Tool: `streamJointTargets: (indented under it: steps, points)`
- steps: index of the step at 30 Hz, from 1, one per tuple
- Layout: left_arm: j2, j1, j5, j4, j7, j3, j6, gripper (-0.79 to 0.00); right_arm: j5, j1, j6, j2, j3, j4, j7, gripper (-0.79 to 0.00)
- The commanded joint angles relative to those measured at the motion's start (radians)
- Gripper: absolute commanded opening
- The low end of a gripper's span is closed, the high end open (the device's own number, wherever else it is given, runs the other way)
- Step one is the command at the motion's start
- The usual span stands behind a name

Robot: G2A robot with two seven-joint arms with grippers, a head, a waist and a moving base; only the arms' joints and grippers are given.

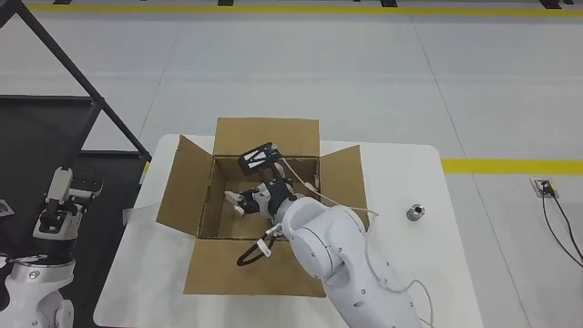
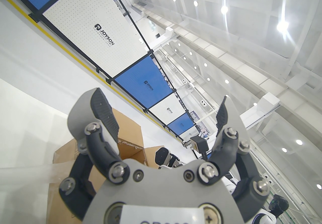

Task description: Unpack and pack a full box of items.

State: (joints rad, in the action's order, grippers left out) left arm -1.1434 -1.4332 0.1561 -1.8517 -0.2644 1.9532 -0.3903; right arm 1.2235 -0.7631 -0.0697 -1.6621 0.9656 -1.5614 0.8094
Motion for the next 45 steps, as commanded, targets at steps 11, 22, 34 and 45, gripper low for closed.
streamJointTargets:
  steps: [11, 22, 34, 45]
  points:
    - [0.001, -0.002, 0.009, -0.001, -0.013, 0.007, 0.0, 0.0, 0.12, -0.138, -0.083, 0.037, 0.204, -0.212, -0.037, 0.0]
    - [0.003, 0.004, -0.019, -0.011, -0.044, -0.017, -0.018, 0.0, 0.165, -0.359, -0.255, 0.079, 0.601, -0.332, -0.045, 0.0]
    - [0.004, 0.003, -0.024, -0.016, -0.061, -0.023, -0.015, 0.0, 0.154, -0.207, -0.215, 0.112, 0.745, 0.1, 0.14, 0.0]
    - [0.004, 0.003, -0.024, -0.016, -0.061, -0.023, -0.015, 0.0, 0.159, -0.126, -0.201, 0.129, 0.746, 0.254, 0.129, -0.117]
